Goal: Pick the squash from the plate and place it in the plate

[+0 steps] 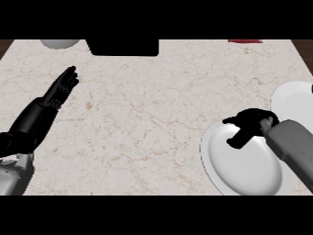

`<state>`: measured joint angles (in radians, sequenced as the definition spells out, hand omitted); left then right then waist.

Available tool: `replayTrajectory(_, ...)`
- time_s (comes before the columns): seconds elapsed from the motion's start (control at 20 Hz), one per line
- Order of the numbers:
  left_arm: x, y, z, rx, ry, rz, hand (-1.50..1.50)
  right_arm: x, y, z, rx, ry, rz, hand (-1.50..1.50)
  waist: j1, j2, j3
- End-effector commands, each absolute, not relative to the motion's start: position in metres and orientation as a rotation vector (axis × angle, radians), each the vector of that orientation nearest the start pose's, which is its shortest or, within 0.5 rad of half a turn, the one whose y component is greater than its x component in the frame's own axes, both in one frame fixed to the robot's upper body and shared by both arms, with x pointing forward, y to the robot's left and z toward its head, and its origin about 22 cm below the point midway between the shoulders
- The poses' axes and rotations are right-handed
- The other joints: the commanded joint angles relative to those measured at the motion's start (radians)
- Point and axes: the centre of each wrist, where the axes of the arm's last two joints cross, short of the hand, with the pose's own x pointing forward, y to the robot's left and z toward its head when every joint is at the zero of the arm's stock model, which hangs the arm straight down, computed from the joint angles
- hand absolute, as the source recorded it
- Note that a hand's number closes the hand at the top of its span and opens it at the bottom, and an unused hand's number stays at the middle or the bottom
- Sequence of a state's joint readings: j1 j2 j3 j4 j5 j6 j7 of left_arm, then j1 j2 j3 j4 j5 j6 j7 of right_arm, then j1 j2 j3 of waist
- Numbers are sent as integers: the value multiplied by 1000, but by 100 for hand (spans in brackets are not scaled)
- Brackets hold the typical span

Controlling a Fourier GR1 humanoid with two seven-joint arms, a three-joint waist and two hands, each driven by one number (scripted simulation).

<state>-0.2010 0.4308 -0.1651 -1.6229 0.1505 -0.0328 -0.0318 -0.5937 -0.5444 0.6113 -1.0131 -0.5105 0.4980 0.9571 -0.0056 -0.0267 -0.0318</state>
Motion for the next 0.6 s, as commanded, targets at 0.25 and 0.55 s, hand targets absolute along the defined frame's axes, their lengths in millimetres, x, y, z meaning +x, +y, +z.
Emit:
replayTrajectory(0.25, 280, 247, 85, -33, -1806, -497, 0, 374, -221, 41, -622, -326, 733, 150, 56, 33, 30)
replayTrajectory(0.55, 283, 247, 83, -51, -1780, -514, 0, 408, -207, 77, -1144, -429, 510, 150, 102, 38, 26)
